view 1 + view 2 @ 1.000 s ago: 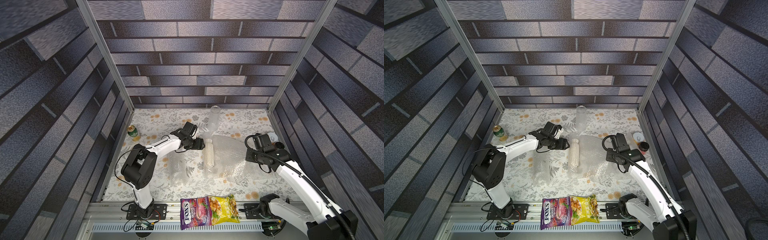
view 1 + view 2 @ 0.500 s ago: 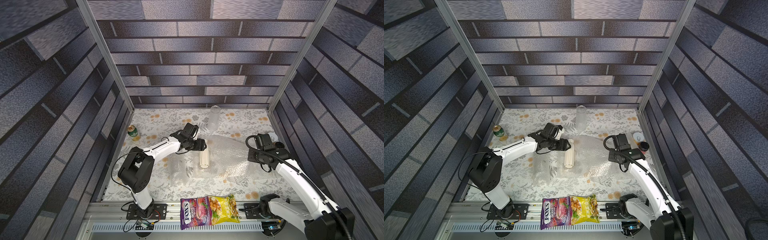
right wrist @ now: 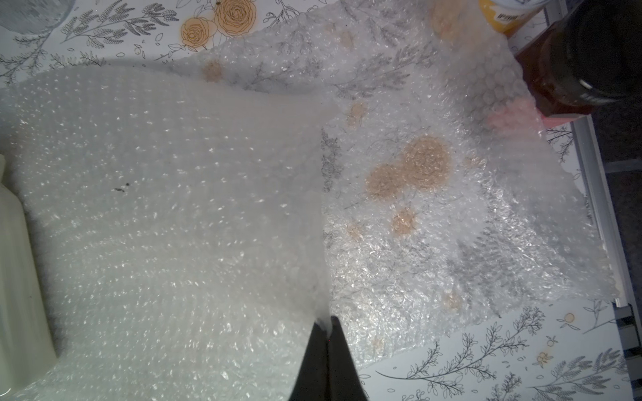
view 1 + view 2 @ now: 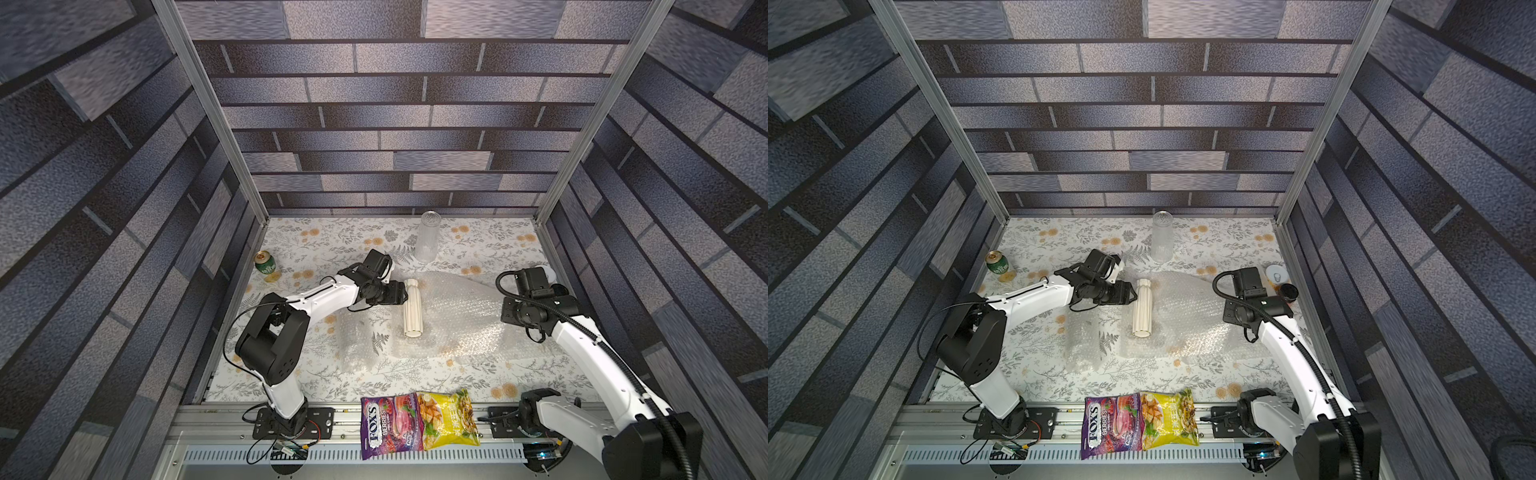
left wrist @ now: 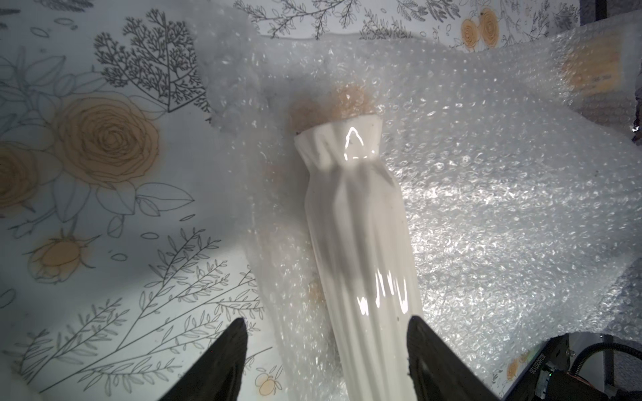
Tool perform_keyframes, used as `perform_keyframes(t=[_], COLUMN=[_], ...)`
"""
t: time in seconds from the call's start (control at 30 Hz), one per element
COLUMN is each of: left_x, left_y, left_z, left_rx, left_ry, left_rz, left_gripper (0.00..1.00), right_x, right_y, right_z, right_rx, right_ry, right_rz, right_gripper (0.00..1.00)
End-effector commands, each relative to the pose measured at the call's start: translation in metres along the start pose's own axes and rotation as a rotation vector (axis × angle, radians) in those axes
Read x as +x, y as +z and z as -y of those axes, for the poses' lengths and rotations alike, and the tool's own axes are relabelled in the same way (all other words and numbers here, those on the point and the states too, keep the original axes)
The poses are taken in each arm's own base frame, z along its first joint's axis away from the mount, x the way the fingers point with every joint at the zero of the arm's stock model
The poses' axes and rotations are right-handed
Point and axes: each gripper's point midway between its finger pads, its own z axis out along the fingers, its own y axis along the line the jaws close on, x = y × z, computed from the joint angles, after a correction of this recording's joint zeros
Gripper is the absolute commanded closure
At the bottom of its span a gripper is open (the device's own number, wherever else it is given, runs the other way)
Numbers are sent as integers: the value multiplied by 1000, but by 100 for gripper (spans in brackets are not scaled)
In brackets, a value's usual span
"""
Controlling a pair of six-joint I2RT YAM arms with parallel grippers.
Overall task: Unwrap the vase from the bubble wrap
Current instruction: Unwrap the bubble wrap at the center of the board.
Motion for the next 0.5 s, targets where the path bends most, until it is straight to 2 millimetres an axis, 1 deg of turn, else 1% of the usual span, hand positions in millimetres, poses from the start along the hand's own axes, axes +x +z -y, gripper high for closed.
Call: perform_keyframes(t=[0.0, 0.2, 0.47], left_x=[1, 0, -1], left_y=[-6, -6, -7], left_z=[1, 2, 3], left_rx=[6, 10, 11], left_ry=[-3, -2, 3], left_rz=[12, 14, 14], left_gripper=[26, 26, 26], right_x=[-4, -15, -30], right_y=[3, 5, 17], right_z=[10, 25, 47], right_rx=[26, 20, 18], right_ry=[10, 81, 190], right_rz=[3, 19, 30], right_gripper=[98, 98, 99])
